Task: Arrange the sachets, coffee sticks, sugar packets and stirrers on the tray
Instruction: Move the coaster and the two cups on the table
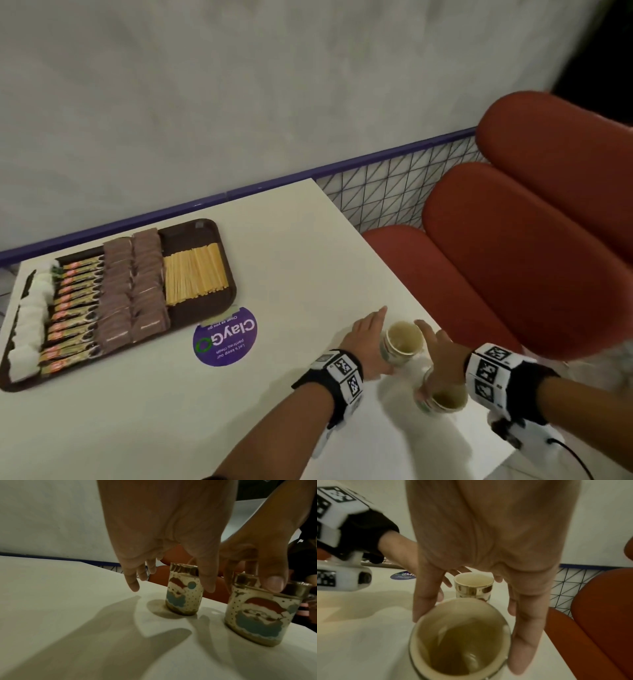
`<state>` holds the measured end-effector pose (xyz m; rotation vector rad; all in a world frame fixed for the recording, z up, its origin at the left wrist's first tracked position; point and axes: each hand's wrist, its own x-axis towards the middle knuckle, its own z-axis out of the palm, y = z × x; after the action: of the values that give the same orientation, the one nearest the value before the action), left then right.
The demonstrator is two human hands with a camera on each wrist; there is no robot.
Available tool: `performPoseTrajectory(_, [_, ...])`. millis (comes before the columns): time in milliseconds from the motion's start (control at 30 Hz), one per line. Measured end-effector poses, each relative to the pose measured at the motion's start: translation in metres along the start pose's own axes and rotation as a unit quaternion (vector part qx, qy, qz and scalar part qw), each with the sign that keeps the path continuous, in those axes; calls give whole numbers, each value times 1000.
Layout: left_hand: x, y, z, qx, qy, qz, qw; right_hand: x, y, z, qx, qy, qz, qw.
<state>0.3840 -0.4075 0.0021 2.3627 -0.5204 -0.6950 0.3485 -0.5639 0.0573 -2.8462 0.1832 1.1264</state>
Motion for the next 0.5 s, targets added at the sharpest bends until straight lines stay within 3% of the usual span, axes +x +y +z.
performPoseTrajectory(100, [7, 7, 8, 3, -12, 3, 1000, 2, 3, 2, 23, 9, -8, 1000])
performPoseTrajectory(200, [12, 11, 10, -75, -4, -14, 997, 6, 1, -3, 25, 19, -24, 999])
performPoseTrajectory(400, [17, -12, -10, -89, 47, -33, 994, 26, -23, -30, -105, 21, -39, 994])
performPoseTrajectory(500, [16, -45, -44, -117, 113, -69, 984, 46, -46, -54, -158, 19, -54, 986])
